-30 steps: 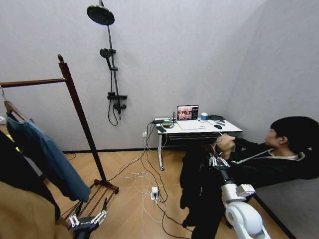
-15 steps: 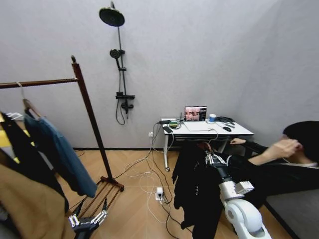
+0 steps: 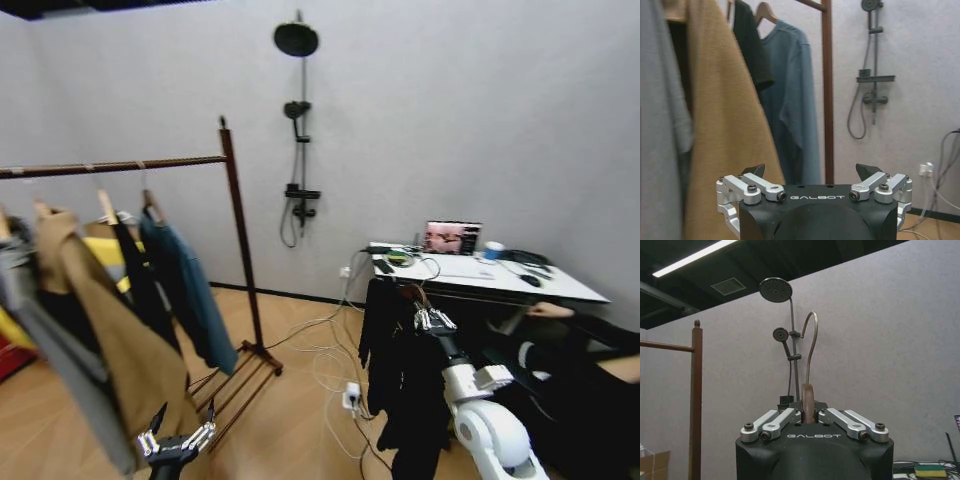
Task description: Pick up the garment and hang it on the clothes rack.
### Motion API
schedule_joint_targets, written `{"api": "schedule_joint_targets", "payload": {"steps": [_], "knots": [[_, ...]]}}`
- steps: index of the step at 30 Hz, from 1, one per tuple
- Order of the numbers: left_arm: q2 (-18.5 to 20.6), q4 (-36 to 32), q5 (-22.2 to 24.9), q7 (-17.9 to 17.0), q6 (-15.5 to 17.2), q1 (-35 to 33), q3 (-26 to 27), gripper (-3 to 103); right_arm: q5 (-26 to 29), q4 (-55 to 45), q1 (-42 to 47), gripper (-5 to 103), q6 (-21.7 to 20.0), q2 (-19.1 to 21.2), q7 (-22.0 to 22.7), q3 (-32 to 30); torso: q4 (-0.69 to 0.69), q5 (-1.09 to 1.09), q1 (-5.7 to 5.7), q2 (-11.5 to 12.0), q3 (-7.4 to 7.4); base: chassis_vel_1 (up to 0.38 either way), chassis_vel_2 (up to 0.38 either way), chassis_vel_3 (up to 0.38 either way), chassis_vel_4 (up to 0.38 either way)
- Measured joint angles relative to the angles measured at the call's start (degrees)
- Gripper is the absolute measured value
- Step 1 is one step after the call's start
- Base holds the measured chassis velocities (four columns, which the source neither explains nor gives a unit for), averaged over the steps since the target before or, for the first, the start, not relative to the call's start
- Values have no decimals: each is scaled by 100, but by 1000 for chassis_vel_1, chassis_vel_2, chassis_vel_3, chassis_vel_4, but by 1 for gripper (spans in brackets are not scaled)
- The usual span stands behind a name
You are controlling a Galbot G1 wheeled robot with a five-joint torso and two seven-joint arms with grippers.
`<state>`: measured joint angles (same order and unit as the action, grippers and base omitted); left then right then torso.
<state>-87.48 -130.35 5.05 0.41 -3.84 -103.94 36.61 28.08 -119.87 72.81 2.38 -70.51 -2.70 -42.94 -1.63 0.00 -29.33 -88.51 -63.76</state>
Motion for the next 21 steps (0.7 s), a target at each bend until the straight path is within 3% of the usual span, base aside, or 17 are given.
{"api": "schedule_joint_targets", "payload": {"steps": [21], "knots": [[0,0,0,0,0,0,-1,100,-4,-196,130,9,-28,54,-73,-144,1,0,0,0,0,123,121,125,121]]}}
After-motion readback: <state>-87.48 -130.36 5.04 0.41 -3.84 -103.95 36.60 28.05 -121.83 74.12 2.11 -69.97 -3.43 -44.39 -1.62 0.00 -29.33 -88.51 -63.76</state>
